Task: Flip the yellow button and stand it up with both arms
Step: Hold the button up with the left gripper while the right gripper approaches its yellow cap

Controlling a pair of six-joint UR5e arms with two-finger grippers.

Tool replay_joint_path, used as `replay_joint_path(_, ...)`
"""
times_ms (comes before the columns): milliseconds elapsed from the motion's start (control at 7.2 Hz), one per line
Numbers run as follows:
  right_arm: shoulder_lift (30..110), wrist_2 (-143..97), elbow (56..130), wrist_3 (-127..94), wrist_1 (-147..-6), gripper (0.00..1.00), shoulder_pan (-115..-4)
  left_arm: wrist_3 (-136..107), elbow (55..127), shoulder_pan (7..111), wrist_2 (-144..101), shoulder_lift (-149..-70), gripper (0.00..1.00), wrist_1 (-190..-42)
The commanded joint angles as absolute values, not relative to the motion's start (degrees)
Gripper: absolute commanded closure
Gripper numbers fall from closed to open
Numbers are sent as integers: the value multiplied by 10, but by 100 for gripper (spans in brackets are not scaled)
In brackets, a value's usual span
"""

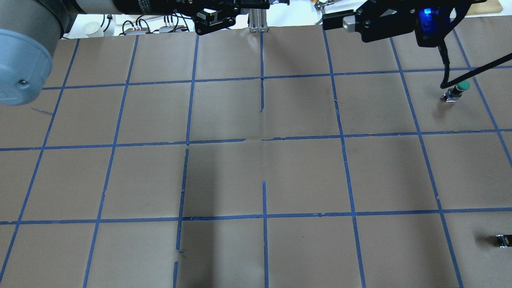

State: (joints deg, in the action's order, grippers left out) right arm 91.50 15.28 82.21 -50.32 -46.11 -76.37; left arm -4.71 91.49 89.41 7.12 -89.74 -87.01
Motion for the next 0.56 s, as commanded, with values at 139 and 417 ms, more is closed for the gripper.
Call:
replay_joint_path(139, 928, 132, 822, -512, -458, 1, -774, -46, 916, 894, 71, -897, 98, -870)
replay_joint_path(417, 928, 133, 824, -514, -452, 1, -778, -47, 915, 894, 71, -896, 98, -870)
